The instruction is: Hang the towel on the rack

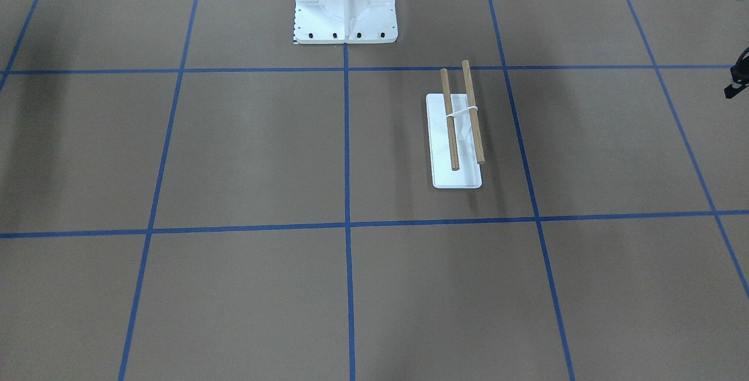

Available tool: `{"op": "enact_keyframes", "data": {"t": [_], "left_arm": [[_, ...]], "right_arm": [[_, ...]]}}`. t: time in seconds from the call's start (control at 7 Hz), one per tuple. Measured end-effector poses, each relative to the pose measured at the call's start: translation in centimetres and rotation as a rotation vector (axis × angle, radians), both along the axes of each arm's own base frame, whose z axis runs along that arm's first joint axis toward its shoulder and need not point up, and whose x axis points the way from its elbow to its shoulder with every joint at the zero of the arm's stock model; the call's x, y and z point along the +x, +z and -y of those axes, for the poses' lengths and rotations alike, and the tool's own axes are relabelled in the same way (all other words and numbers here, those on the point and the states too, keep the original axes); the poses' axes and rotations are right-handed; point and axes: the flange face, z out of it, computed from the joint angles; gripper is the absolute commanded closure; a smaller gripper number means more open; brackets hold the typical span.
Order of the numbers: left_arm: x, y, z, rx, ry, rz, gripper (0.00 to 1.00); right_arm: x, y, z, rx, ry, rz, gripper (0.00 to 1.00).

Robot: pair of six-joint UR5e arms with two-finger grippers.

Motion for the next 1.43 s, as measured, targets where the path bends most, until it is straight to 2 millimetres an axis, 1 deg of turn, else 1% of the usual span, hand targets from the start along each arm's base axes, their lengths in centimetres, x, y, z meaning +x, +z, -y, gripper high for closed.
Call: {"op": "enact_keyframes", "data": {"t": [0.29,0.57,1.14,1.29,1.43], "left_arm": [[0.0,0.0,0.0,0.001,0.001,0.0,0.02],[0.0,0.0,0.0,-0.001,0.0,0.0,0.02],[-0.1,0.0,-0.1,0.002,0.0,0.0,0.02],[-0.1,-0.1,-0.1,0.004,0.0,0.0,0.02],[-0.1,-0.1,-0.1,0.005,0.001,0.0,0.02]], "right_arm": [[0.7,0.7,-0.6,-0.021,0.017,0.006,0.0],[1.8,2.6,-2.5,-0.062,0.044,0.011,0.0],[2.3,4.7,-5.1,-0.123,0.058,0.073,0.0],[2.4,5.5,-5.5,-0.137,0.06,0.069,0.0],[2.5,7.0,-5.9,-0.161,0.06,0.051,0.0]]}}
